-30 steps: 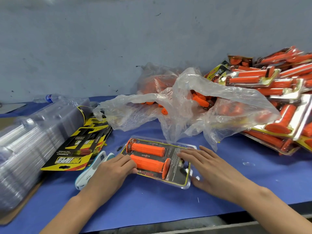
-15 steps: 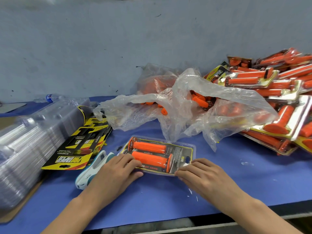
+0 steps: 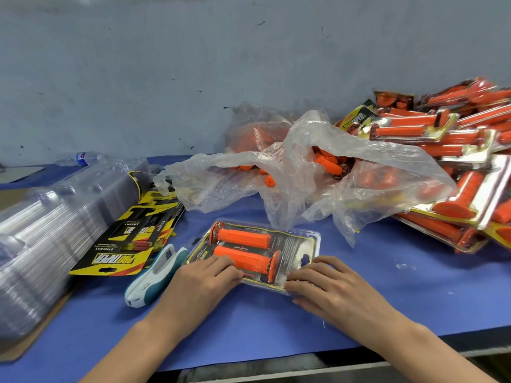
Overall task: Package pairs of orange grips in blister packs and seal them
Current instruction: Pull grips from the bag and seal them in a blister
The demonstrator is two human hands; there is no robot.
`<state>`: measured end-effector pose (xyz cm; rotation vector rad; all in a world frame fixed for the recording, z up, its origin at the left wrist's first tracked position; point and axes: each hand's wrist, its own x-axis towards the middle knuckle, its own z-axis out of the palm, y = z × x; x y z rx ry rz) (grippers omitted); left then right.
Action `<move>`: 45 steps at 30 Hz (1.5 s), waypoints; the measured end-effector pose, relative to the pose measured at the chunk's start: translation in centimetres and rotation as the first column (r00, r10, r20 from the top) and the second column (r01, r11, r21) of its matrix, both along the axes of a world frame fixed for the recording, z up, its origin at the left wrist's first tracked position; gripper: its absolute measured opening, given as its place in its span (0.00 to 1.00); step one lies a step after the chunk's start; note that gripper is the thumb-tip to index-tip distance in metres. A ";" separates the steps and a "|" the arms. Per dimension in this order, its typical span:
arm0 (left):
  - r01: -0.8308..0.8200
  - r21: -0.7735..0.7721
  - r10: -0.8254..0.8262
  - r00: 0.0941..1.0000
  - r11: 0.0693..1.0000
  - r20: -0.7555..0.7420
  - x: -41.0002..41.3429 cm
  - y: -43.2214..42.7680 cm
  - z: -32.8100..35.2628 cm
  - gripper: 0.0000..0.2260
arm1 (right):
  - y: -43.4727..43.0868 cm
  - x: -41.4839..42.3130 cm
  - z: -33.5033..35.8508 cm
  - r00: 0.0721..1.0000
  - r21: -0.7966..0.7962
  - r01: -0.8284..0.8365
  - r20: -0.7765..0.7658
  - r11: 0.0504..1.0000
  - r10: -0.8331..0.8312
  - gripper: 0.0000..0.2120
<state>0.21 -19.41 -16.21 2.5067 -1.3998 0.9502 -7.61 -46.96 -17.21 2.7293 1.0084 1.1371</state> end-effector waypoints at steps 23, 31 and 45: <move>-0.671 0.042 0.573 0.596 0.740 -0.562 1.1 6.2 1.3 0.21 | 0.4 -0.2 0.3 1.000 0.011 0.018 0.003 1.000 -0.018 0.13; -0.766 -0.286 -0.204 0.205 0.575 -0.957 0.4 5.1 6.0 0.09 | 0.9 0.6 0.0 0.999 0.000 0.042 0.018 0.999 -0.042 0.12; -0.467 -0.093 -0.209 -0.204 0.879 -0.956 -5.0 -3.0 3.7 0.31 | 1.5 0.3 0.4 0.994 -0.051 0.059 0.092 0.997 -0.055 0.13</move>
